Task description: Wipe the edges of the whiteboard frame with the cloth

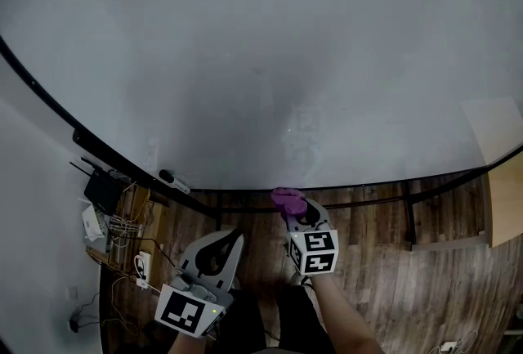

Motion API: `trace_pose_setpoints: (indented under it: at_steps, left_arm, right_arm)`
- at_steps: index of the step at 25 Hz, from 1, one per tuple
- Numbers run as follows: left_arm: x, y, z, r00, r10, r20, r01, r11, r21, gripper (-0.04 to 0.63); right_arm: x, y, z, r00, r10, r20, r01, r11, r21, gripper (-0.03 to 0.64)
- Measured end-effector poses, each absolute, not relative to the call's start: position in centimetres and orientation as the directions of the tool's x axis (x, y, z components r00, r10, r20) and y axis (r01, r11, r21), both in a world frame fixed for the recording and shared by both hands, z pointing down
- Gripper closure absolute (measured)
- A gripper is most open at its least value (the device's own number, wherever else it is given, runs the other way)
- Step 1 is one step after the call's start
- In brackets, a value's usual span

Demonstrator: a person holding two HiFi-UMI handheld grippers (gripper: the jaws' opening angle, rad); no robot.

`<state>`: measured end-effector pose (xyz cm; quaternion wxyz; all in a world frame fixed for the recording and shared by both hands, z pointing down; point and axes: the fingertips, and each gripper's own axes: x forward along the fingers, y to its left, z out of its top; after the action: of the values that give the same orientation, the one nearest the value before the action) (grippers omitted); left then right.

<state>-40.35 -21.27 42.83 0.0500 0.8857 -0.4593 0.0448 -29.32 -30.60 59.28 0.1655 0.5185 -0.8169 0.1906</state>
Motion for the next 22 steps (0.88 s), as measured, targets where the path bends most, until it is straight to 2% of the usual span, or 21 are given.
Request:
trace_pose_setpoints:
  at_steps: [22]
  left_arm:
    - [-32.6,-21.8,42.8,0.61,-0.784,0.116,-0.792,-0.608,0.059,0.58]
  right_arm:
    - [-20.5,-31.3,59.4,-0.348,-0.815,0.463,-0.936,0.328,-0.126,0.52]
